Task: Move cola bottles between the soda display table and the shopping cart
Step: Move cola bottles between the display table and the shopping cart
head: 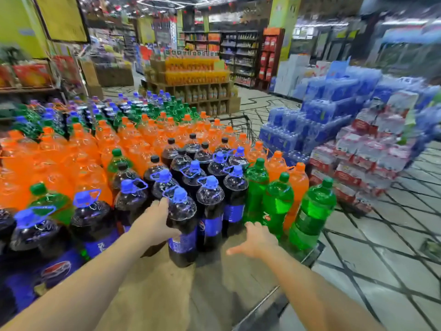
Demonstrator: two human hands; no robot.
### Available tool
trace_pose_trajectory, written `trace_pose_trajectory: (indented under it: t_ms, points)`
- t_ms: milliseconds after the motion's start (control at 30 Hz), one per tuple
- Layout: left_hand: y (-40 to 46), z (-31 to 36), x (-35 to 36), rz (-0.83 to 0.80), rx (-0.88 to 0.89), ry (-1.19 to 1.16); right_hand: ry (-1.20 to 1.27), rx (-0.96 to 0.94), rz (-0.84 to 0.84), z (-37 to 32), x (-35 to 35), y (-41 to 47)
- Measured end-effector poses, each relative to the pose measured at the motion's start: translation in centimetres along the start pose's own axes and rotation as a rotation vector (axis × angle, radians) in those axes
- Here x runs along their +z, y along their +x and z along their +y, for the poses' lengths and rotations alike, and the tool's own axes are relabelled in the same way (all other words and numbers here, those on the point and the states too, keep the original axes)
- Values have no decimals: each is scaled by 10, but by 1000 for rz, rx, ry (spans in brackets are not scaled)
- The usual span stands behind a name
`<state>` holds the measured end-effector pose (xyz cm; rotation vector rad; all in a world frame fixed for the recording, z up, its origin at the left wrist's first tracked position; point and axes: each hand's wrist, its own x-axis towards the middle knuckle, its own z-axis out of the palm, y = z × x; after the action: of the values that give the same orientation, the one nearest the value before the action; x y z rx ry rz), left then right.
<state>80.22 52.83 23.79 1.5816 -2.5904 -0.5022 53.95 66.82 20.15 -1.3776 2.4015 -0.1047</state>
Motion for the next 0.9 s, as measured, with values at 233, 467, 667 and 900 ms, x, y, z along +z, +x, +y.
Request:
trace_pose_trajectory:
  t_ms: [233,467,667,900]
  points:
    - [-15,41,-20,41,119,166,-15,72,28,64,-39,-7]
    - [-15,144,3,-16,236,301,-18,110,68,152,-73,-16]
    - [-7,260,31,-33,339,318,-14,133,70,244,-103,-22]
    - [13,390,56,2,434,309,-35,125,84,345,-149,-28]
